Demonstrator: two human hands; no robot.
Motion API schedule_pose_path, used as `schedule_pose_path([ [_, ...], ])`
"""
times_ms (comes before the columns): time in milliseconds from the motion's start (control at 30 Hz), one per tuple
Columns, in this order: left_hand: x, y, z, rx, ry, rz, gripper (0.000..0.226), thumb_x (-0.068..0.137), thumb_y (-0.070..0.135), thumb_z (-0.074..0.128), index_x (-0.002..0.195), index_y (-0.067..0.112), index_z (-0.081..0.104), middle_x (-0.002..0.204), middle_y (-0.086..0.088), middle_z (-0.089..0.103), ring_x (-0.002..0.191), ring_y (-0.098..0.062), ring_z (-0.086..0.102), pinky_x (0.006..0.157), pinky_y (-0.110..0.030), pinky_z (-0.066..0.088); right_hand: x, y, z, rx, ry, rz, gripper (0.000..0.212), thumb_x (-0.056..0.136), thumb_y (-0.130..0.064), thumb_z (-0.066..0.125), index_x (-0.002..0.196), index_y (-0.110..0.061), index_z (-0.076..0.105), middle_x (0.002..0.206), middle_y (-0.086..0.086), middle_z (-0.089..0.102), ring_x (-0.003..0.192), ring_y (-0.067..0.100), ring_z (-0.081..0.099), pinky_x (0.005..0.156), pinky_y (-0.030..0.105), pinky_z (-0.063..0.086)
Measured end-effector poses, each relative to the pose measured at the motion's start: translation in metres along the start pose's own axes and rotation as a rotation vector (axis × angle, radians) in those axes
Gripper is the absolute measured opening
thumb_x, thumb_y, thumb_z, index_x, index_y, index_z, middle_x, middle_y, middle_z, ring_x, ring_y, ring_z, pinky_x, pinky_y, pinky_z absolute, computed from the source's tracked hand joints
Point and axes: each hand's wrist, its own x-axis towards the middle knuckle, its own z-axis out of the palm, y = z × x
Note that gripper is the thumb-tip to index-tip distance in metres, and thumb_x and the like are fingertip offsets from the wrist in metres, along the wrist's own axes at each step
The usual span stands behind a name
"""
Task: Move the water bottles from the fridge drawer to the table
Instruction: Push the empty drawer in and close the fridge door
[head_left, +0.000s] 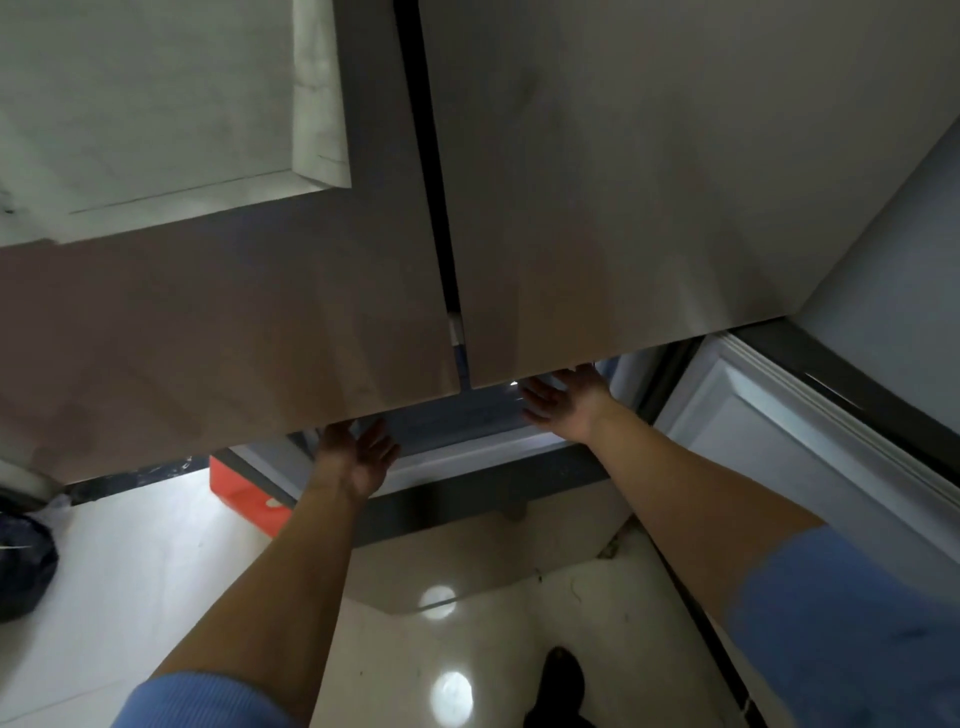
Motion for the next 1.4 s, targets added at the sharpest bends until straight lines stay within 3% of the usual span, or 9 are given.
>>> schedule_pose_path([
  [100, -0.013, -0.005, -0.006, -0.021, -0.052, -0.012, 0.052, 0.101, 0.049, 0.031, 0.148, 0.027, 0.030, 0.154, -0.016, 0.031, 0.143, -0.033, 0.027, 0.115, -0.050, 0.025, -0.014, 0.001, -0.002, 0.007, 0.039, -0.018, 0.051, 0.096, -0.059, 0.037, 0.120, -0.017, 0.055, 0.136, 0.016, 0.051, 0.128, 0.030, 0.048, 0.100, 0.047, 0.040],
  [400, -0.087, -0.042, -0.048, 0.131, -0.084, -0.071, 0.035, 0.102, 0.039, 0.033, 0.124, 0.015, 0.049, 0.130, -0.016, 0.054, 0.118, -0.030, 0.053, 0.096, -0.043, 0.041, -0.090, 0.055, -0.047, -0.178, 0.230, -0.108, 0.033, 0.099, -0.041, 0.048, 0.113, -0.012, 0.058, 0.110, 0.011, 0.064, 0.099, 0.025, 0.063, 0.083, 0.040, 0.048],
  [567, -0.138, -0.077, -0.062, 0.651, -0.069, -0.031, 0.028, 0.099, 0.022, 0.042, 0.119, 0.007, 0.055, 0.087, -0.014, 0.064, 0.069, -0.024, 0.060, 0.063, -0.032, 0.044, -0.167, 0.087, -0.081, -0.573, 0.491, -0.319, 0.018, 0.095, -0.027, 0.056, 0.101, -0.010, 0.063, 0.092, 0.011, 0.069, 0.074, 0.018, 0.067, 0.056, 0.028, 0.049],
  [867, -0.221, -0.147, -0.012, 1.192, -0.302, 0.125, 0.020, 0.098, 0.015, 0.042, 0.090, 0.004, 0.057, 0.070, -0.016, 0.060, 0.057, -0.023, 0.053, 0.053, -0.028, 0.040, -0.368, 0.014, -0.164, -1.367, 1.098, -1.073, 0.020, 0.089, -0.026, 0.056, 0.103, -0.018, 0.068, 0.101, 0.007, 0.067, 0.096, 0.028, 0.059, 0.077, 0.038, 0.049],
  [1000, -0.260, -0.182, 0.008, 1.310, -0.427, 0.202, 0.019, 0.098, 0.015, 0.044, 0.089, 0.006, 0.057, 0.068, -0.013, 0.060, 0.056, -0.020, 0.054, 0.050, -0.025, 0.042, -0.426, -0.014, -0.239, -1.573, 1.296, -0.711, 0.042, 0.093, -0.041, 0.051, 0.125, -0.016, 0.058, 0.127, 0.017, 0.056, 0.117, 0.036, 0.049, 0.093, 0.046, 0.043],
  [1067, -0.277, -0.198, 0.017, 1.324, -0.451, 0.223, 0.019, 0.098, 0.017, 0.045, 0.089, 0.008, 0.058, 0.072, -0.013, 0.060, 0.062, -0.021, 0.057, 0.054, -0.027, 0.044, -0.445, -0.018, -0.275, -1.545, 1.283, -0.401, 0.060, 0.094, -0.061, 0.036, 0.132, -0.017, 0.053, 0.133, 0.015, 0.055, 0.118, 0.036, 0.052, 0.097, 0.047, 0.039],
  [1167, -0.300, -0.225, 0.028, 1.307, -0.456, 0.246, 0.019, 0.098, 0.016, 0.046, 0.082, 0.010, 0.056, 0.070, -0.012, 0.060, 0.062, -0.022, 0.056, 0.054, -0.026, 0.042, -0.463, -0.016, -0.299, -1.563, 1.117, -0.352, 0.073, 0.091, -0.070, 0.022, 0.119, -0.015, 0.061, 0.124, 0.013, 0.062, 0.108, 0.032, 0.059, 0.091, 0.041, 0.044],
  [1300, -0.327, -0.262, 0.030, 1.282, -0.437, 0.251, 0.017, 0.097, 0.016, 0.048, 0.084, 0.009, 0.056, 0.069, -0.013, 0.060, 0.061, -0.023, 0.057, 0.056, -0.027, 0.042, -0.485, -0.015, -0.292, -1.678, 0.890, -0.368, 0.066, 0.090, -0.069, 0.038, 0.107, -0.013, 0.068, 0.110, 0.009, 0.066, 0.098, 0.029, 0.061, 0.077, 0.033, 0.046],
  [1400, -0.342, -0.283, 0.022, 1.235, -0.388, 0.266, 0.016, 0.096, 0.014, 0.049, 0.083, 0.008, 0.056, 0.069, -0.013, 0.061, 0.060, -0.023, 0.058, 0.055, -0.028, 0.044, -0.495, -0.003, -0.283, -1.462, 0.548, -0.316, 0.050, 0.090, -0.057, 0.053, 0.104, -0.011, 0.069, 0.101, 0.007, 0.066, 0.087, 0.023, 0.062, 0.072, 0.031, 0.051],
])
